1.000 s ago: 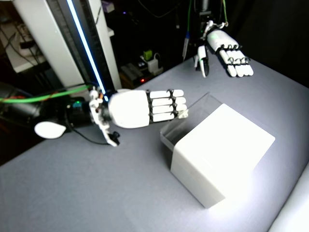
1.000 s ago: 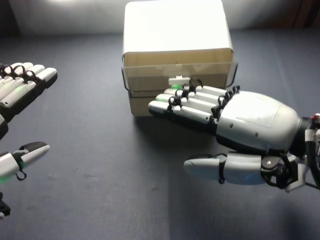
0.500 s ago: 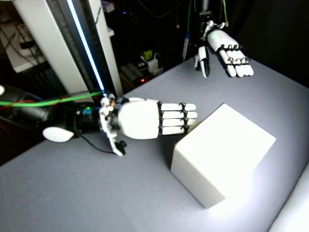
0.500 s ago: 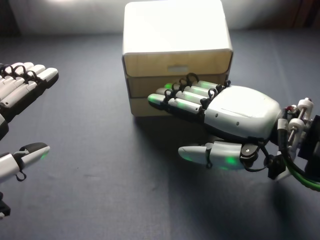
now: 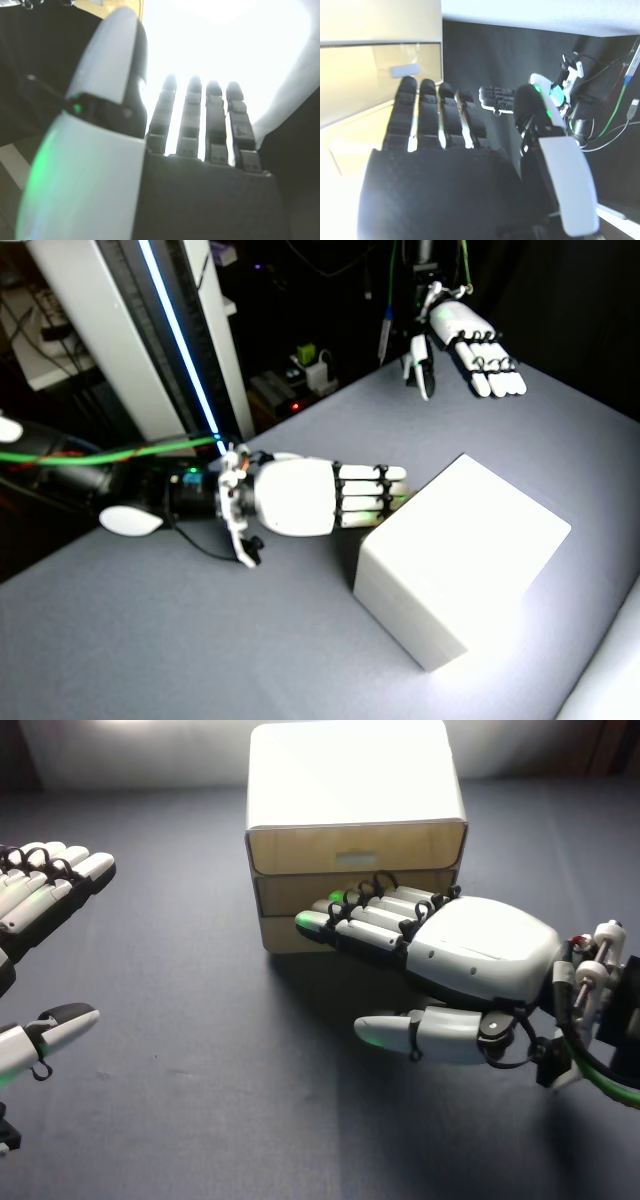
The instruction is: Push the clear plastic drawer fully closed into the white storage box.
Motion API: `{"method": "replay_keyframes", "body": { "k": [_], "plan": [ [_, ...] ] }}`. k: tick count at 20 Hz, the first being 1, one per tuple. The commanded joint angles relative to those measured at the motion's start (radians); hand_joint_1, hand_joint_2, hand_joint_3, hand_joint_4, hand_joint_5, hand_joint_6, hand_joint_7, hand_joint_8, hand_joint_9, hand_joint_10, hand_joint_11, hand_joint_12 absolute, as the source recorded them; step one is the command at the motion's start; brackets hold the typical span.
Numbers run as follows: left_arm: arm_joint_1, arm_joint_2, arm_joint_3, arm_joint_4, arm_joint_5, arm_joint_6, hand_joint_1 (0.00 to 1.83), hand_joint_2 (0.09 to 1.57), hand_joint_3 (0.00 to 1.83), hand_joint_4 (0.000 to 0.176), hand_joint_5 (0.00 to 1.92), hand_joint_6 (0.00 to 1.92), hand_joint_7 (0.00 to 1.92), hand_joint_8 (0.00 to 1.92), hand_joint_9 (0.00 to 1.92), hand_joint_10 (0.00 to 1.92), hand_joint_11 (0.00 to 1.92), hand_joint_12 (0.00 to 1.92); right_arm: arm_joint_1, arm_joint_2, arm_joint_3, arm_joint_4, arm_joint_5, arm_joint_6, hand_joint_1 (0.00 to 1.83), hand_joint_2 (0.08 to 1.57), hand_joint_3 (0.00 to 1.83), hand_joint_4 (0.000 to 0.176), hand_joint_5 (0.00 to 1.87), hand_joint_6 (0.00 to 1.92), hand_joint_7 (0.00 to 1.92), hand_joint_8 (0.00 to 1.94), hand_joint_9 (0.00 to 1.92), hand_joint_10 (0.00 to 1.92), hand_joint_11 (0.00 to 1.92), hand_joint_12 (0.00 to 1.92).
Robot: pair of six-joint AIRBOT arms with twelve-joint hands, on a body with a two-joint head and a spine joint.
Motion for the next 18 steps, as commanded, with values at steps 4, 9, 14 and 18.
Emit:
{"method": "replay_keyframes", "body": {
  "k": [4, 9, 14, 18],
  "plan": [
    [0.006, -0.003, -0.001, -0.016, -0.138, -0.004, 0.77, 1.28, 0.00, 0.029, 0.00, 0.00, 0.00, 0.00, 0.00, 0.00, 0.00, 0.00, -0.003, 0.064, -0.065, -0.026, 0.189, 0.017, 0.22, 1.42, 0.00, 0.000, 0.00, 0.00, 0.00, 0.00, 0.00, 0.00, 0.00, 0.00],
    [0.025, 0.000, -0.007, -0.029, -0.161, -0.009, 0.76, 1.29, 0.00, 0.036, 0.00, 0.00, 0.00, 0.00, 0.00, 0.00, 0.00, 0.00, -0.105, 0.170, -0.145, -0.035, 0.343, 0.077, 0.31, 1.41, 0.00, 0.000, 0.00, 0.00, 0.00, 0.00, 0.00, 0.00, 0.00, 0.00],
    [0.034, 0.001, -0.012, -0.037, -0.194, -0.009, 0.86, 1.27, 0.00, 0.038, 0.00, 0.00, 0.00, 0.00, 0.00, 0.00, 0.00, 0.00, -0.249, 0.310, -0.234, 0.086, 0.512, 0.028, 0.29, 1.44, 0.01, 0.000, 0.00, 0.00, 0.00, 0.00, 0.00, 0.00, 0.00, 0.00],
    [0.034, 0.001, -0.013, -0.040, -0.214, -0.009, 0.73, 1.30, 0.01, 0.035, 0.00, 0.00, 0.00, 0.00, 0.00, 0.00, 0.00, 0.00, -0.376, 0.387, -0.276, 0.241, 0.640, -0.041, 0.13, 1.43, 0.00, 0.000, 0.01, 0.00, 0.00, 0.00, 0.00, 0.00, 0.00, 0.00]
  ]
}}
